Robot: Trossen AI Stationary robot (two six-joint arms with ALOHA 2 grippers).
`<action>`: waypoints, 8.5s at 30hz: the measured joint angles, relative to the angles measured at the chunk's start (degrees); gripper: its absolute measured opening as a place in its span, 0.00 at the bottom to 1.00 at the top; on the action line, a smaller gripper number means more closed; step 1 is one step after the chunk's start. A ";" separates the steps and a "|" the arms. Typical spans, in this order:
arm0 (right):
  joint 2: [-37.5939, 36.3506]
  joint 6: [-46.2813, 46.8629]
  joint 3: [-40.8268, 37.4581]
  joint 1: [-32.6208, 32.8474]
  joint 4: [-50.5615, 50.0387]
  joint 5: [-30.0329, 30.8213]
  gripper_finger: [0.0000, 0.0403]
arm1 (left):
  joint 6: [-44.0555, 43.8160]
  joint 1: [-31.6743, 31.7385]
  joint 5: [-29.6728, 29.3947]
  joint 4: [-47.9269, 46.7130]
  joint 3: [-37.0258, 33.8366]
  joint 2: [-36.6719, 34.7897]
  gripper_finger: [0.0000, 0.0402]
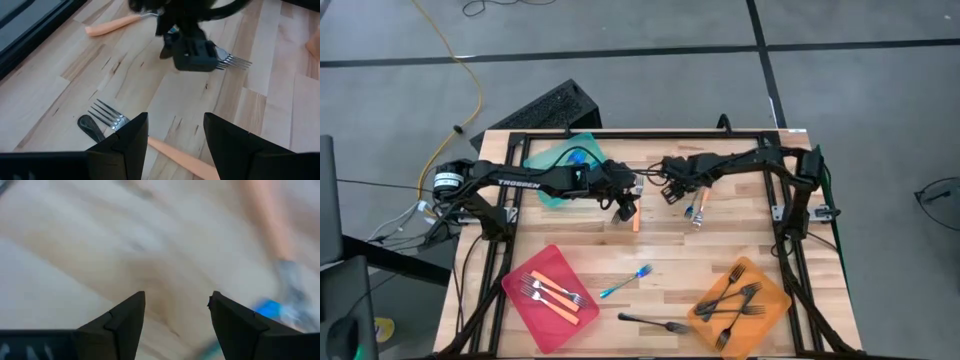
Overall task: Sort silverware by color (type)
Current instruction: Adjust the forks on the table, then put the orange fork into the red bin
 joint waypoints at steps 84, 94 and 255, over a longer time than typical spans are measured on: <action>22.51 -19.53 30.59 -9.49 -27.96 -2.80 0.04 | 6.75 0.90 0.31 -0.65 0.00 0.04 0.44; 22.55 -26.17 35.89 0.95 -24.53 -16.96 0.04 | 5.84 0.61 2.35 -2.89 0.00 -0.02 0.44; -3.17 -23.58 -4.06 15.31 13.39 -8.67 0.35 | 11.19 -7.30 5.99 15.78 -22.43 -38.49 0.44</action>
